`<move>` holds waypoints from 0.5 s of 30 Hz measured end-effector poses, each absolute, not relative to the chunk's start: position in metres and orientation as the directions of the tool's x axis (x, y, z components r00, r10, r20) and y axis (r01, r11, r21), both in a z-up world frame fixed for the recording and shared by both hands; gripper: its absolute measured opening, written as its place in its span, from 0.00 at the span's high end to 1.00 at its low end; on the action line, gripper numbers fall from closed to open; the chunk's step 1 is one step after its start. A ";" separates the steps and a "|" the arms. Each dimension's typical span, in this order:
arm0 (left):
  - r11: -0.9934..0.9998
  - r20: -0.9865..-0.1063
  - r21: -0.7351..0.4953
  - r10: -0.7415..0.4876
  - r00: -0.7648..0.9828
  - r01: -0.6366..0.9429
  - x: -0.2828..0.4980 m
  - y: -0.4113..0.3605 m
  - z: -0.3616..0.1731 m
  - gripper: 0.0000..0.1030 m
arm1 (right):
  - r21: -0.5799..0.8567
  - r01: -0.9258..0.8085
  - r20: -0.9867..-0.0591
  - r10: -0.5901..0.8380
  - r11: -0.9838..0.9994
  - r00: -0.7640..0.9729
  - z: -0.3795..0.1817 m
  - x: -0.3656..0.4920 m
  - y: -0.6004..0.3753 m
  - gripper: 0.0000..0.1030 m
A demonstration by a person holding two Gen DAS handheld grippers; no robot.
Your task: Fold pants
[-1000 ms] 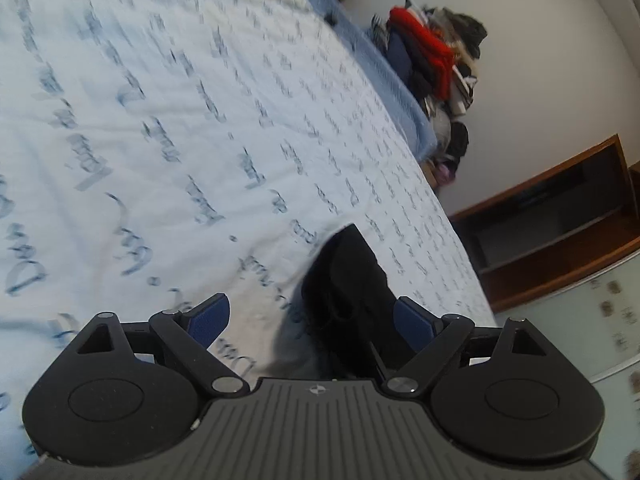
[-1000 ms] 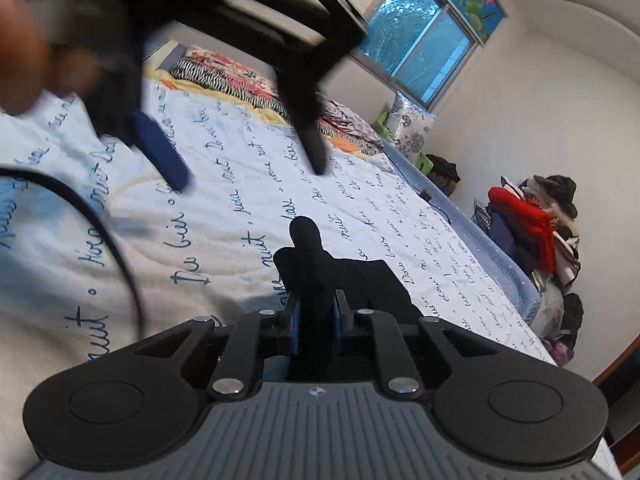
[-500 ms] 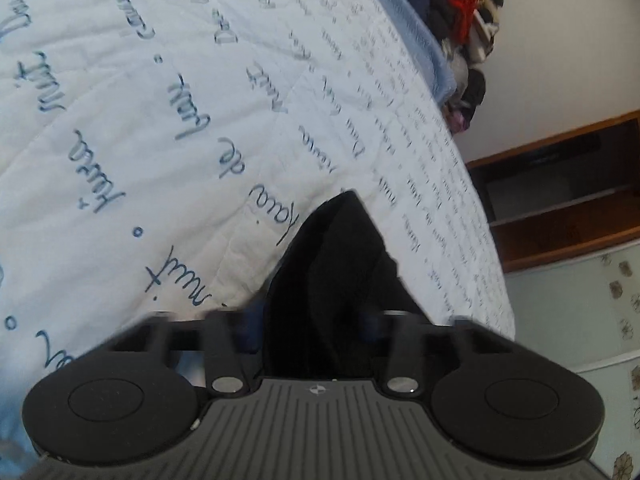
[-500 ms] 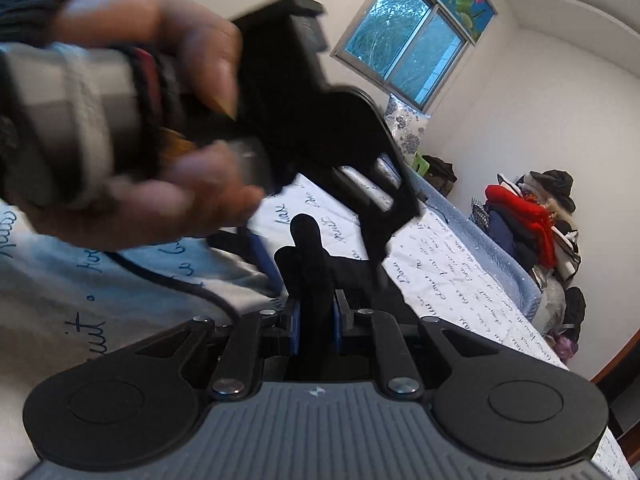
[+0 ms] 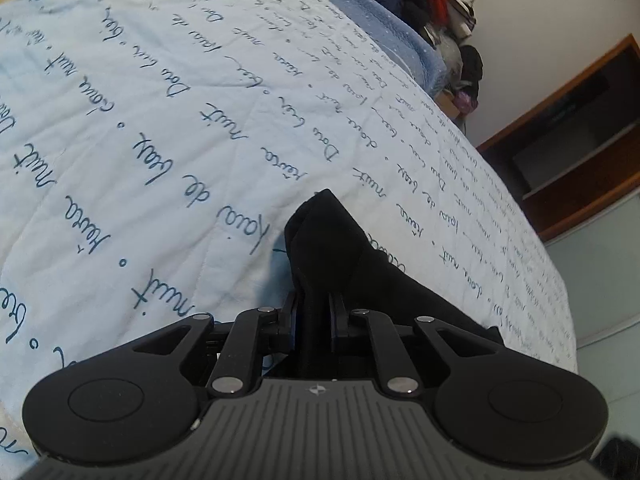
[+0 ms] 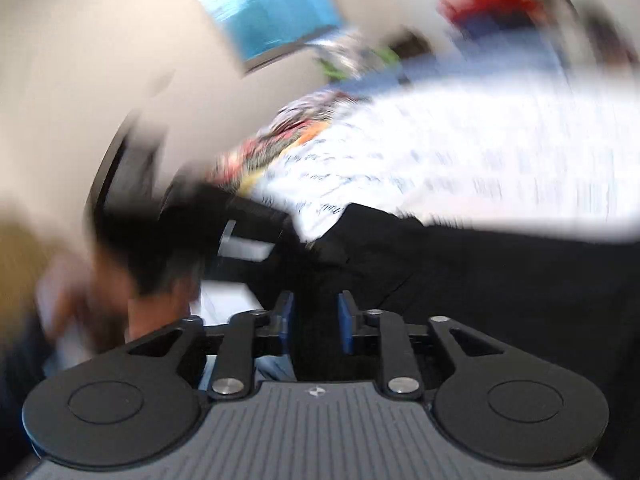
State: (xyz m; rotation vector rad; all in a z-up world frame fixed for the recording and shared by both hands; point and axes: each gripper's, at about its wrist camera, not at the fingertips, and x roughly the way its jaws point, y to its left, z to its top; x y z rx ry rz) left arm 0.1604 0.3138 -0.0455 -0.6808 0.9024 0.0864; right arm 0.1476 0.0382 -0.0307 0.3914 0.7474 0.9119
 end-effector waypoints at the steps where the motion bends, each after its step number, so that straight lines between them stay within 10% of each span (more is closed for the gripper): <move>1: 0.792 -0.748 -0.516 -0.230 0.622 -0.328 0.163 0.312 -0.046 0.77 | 0.686 -0.491 -0.399 0.842 0.537 0.363 -0.035 0.163 0.031 0.75; 4: 0.754 -0.756 -0.564 -0.306 0.579 -0.338 0.170 0.318 -0.058 0.45 | 0.847 -0.313 -0.349 0.894 0.429 0.281 -0.052 0.193 0.018 0.75; 7: 0.734 -0.761 -0.578 -0.326 0.562 -0.357 0.174 0.323 -0.071 0.41 | 0.891 -0.254 -0.308 0.912 0.376 0.272 -0.065 0.195 0.007 0.75; 12: 0.725 -0.752 -0.584 -0.315 0.578 -0.364 0.173 0.326 -0.072 0.81 | 0.910 -0.159 -0.338 0.908 0.383 0.247 -0.093 0.203 0.003 0.75; 15: 0.820 -0.760 -0.490 -0.235 0.605 -0.297 0.168 0.303 -0.051 0.85 | 0.919 -0.130 -0.339 0.914 0.372 0.224 -0.096 0.208 0.008 0.75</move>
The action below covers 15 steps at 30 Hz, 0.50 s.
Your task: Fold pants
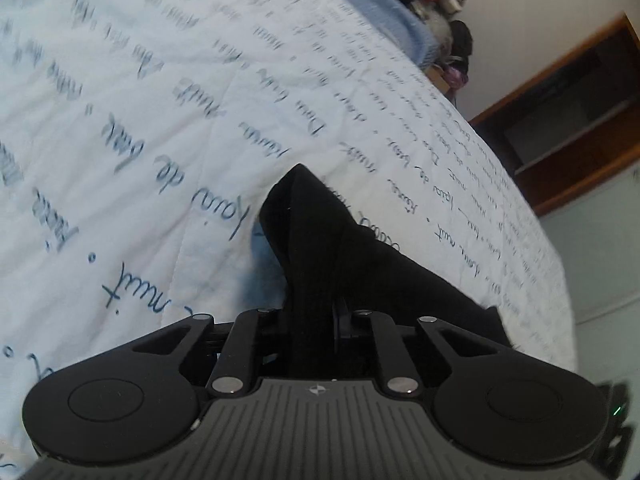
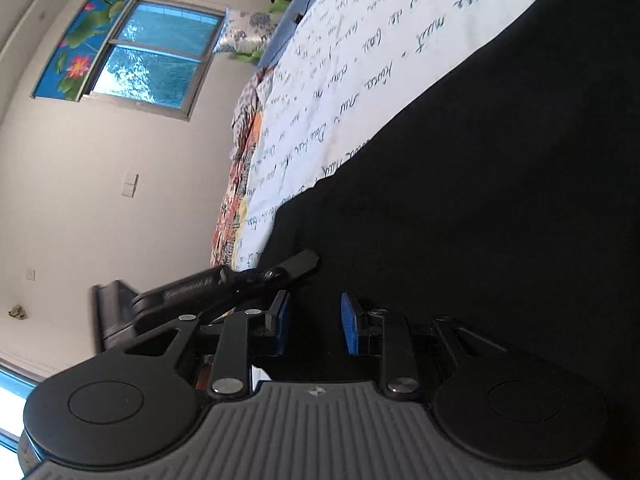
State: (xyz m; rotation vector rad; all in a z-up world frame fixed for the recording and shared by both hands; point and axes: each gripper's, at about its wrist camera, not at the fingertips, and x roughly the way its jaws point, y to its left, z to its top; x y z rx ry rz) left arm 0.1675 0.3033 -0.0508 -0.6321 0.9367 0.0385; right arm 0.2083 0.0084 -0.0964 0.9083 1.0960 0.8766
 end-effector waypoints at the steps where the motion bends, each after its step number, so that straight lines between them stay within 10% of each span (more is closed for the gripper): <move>1: 0.840 -0.760 -0.463 -0.212 0.614 -0.284 0.166 0.297 -0.045 0.85 | 0.925 -0.133 -0.323 0.921 0.356 0.217 -0.095 0.209 0.011 0.75; 8: 0.910 -0.787 -0.321 -0.102 0.608 -0.263 0.165 0.267 -0.040 0.86 | 0.962 0.170 -0.250 0.942 0.215 0.222 -0.140 0.233 0.025 0.73; 13: 0.929 -0.756 -0.292 -0.079 0.650 -0.226 0.150 0.253 -0.018 0.87 | 0.963 0.071 -0.269 0.929 0.259 0.254 -0.109 0.223 0.005 0.71; 15: 0.937 -0.736 -0.293 -0.094 0.671 -0.190 0.144 0.240 -0.003 0.87 | 0.977 0.027 -0.210 0.931 0.212 0.298 -0.098 0.213 -0.023 0.50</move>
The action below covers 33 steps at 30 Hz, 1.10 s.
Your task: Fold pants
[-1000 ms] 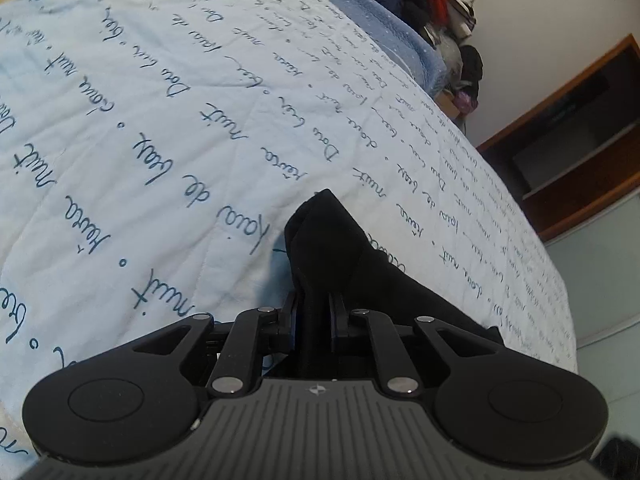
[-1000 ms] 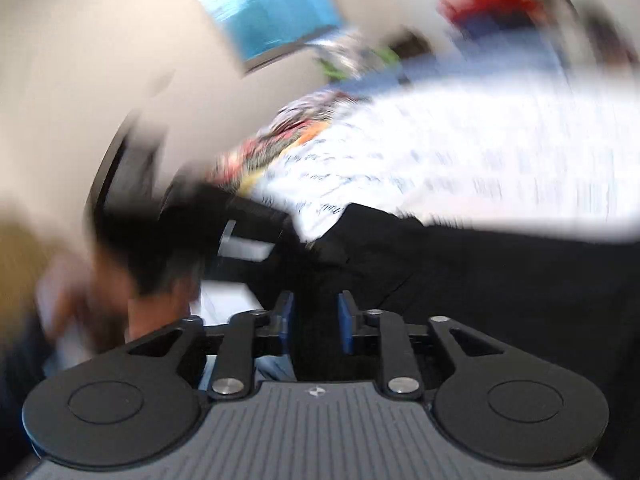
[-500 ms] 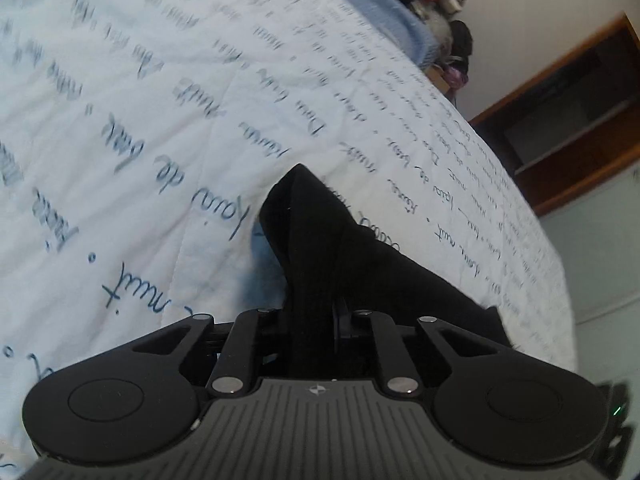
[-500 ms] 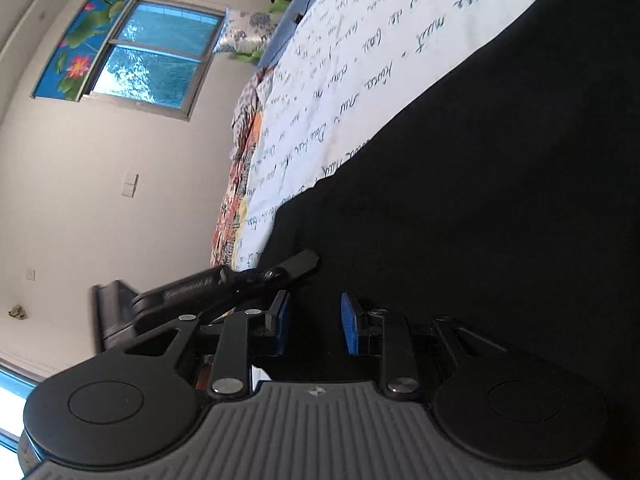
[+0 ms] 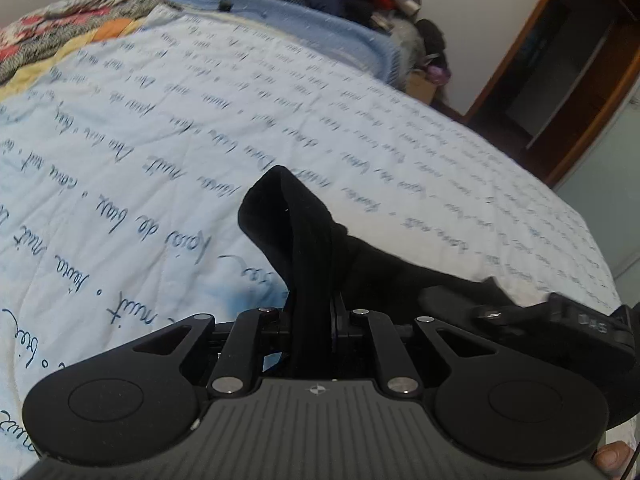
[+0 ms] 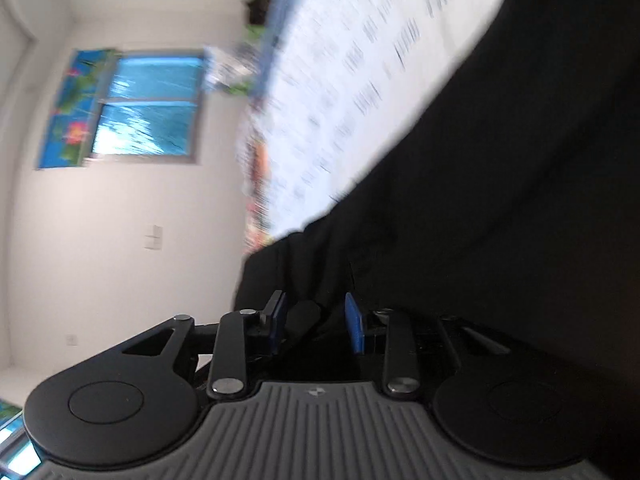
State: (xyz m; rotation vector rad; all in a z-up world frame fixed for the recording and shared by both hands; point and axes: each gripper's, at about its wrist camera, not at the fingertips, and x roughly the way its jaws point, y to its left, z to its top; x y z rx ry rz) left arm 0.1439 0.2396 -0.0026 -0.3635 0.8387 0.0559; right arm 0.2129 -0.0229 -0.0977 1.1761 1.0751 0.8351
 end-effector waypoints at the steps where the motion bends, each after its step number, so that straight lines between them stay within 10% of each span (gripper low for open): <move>1: 0.942 -0.727 -0.291 -0.105 0.678 -0.167 0.142 0.231 0.005 0.87 | 0.982 0.027 -0.185 0.931 0.186 0.315 -0.096 0.208 -0.040 0.37; 3: 0.953 -0.710 -0.281 -0.125 0.693 -0.115 0.137 0.211 0.021 0.87 | 0.986 0.035 -0.162 0.919 0.160 0.358 -0.094 0.197 -0.074 0.15; 15: 0.939 -0.727 -0.272 -0.343 0.595 0.208 0.141 0.022 0.022 0.87 | 0.999 -0.005 0.032 0.689 -0.041 0.724 -0.119 0.087 -0.297 0.09; 33: 0.931 -0.824 -0.147 -0.302 0.479 0.334 0.156 -0.150 -0.061 0.77 | 0.976 -0.069 0.182 0.595 -0.207 0.783 -0.190 0.040 -0.379 0.09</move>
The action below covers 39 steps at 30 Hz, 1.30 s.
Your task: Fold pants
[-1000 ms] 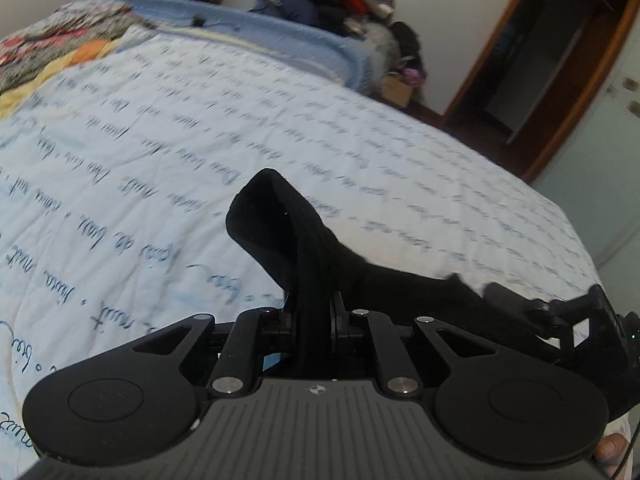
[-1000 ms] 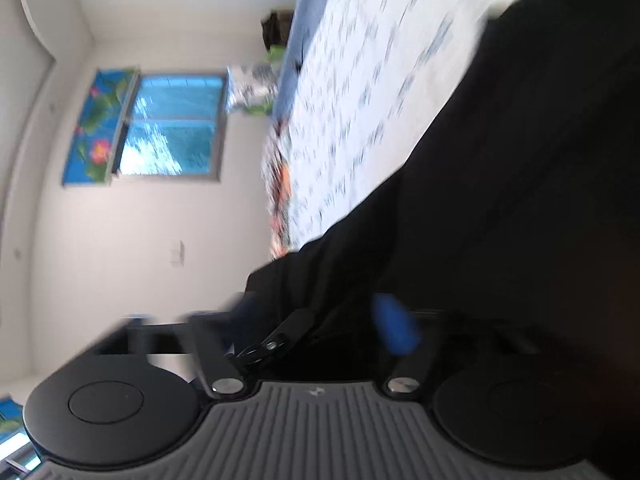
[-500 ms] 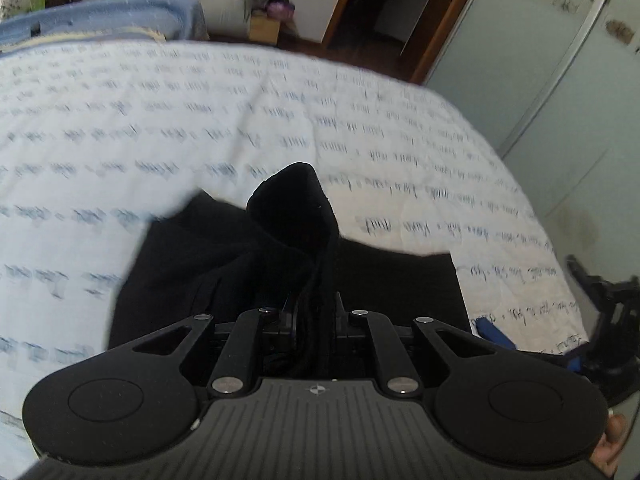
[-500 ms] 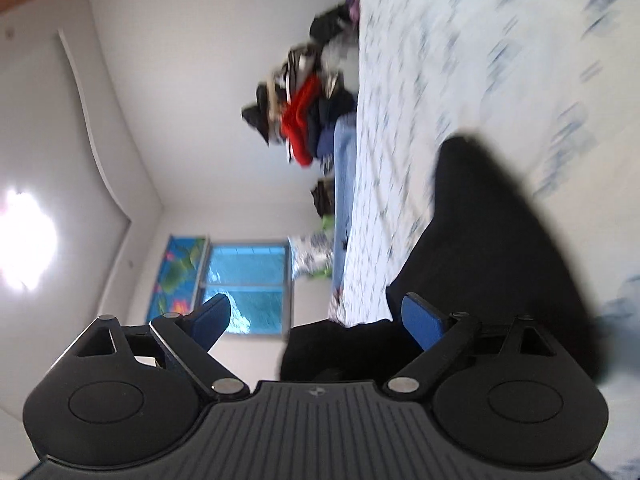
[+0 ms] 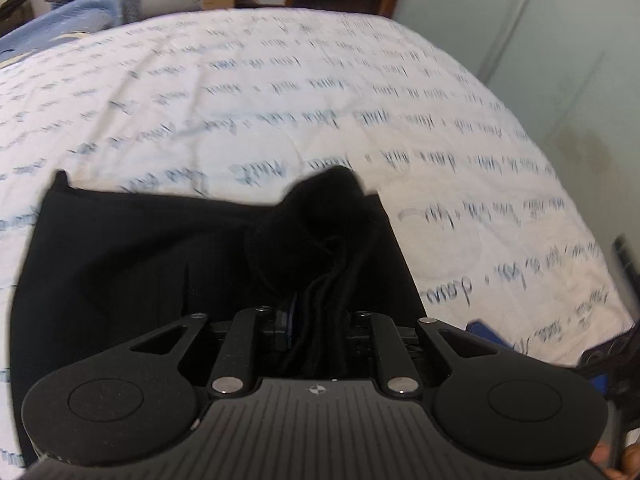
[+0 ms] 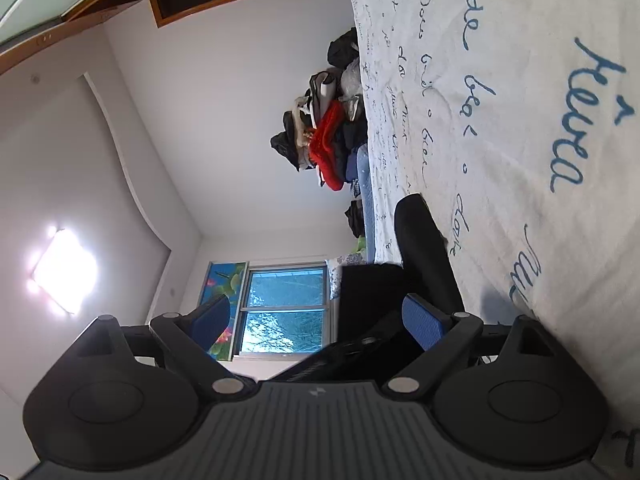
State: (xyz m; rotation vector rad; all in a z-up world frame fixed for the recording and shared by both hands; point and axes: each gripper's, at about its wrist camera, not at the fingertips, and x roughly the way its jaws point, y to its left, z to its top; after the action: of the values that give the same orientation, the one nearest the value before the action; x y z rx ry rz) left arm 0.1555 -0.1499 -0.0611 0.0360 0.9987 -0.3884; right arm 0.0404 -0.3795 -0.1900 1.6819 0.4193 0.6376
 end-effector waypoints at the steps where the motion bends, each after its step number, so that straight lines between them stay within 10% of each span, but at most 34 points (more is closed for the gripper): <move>1: 0.921 -0.811 -0.170 -0.333 0.481 0.350 0.152 -0.149 -0.062 0.71 | 0.975 -0.070 0.185 0.596 -0.210 0.782 -0.190 0.038 -0.384 0.09; 3: 0.900 -0.786 -0.232 -0.397 0.474 0.370 0.148 -0.145 -0.061 0.48 | 0.975 -0.067 0.185 0.598 -0.214 0.780 -0.191 0.043 -0.385 0.09; 14: 0.808 -0.498 -0.502 -0.563 0.659 0.310 0.094 -0.035 -0.011 0.22 | 0.976 0.009 -0.167 0.726 0.216 0.667 -0.127 0.082 -0.382 0.09; 29: 0.885 -0.552 -0.431 -0.411 0.725 0.173 0.078 0.029 -0.044 0.21 | 0.885 0.041 -0.432 0.783 0.465 0.447 -0.113 0.110 -0.330 0.10; 31: 0.881 -0.561 -0.442 -0.420 0.713 0.171 0.079 0.030 -0.048 0.21 | 0.858 0.006 -0.463 0.768 0.513 0.443 -0.109 0.111 -0.316 0.18; 33: 0.877 -0.565 -0.448 -0.426 0.706 0.170 0.079 0.032 -0.050 0.20 | 0.815 -0.039 -0.512 0.751 0.578 0.417 -0.106 0.113 -0.302 0.81; 39: 0.880 -0.562 -0.445 -0.418 0.714 0.166 0.075 0.037 -0.048 0.16 | 0.740 -0.130 -0.561 0.713 0.660 0.421 -0.093 0.108 -0.295 0.89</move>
State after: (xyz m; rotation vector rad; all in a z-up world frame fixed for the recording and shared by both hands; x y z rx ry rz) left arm 0.0750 0.0373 -0.0478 -0.3806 0.7069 -0.3323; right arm 0.1083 -0.2949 -0.0929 0.6754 1.0057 0.5806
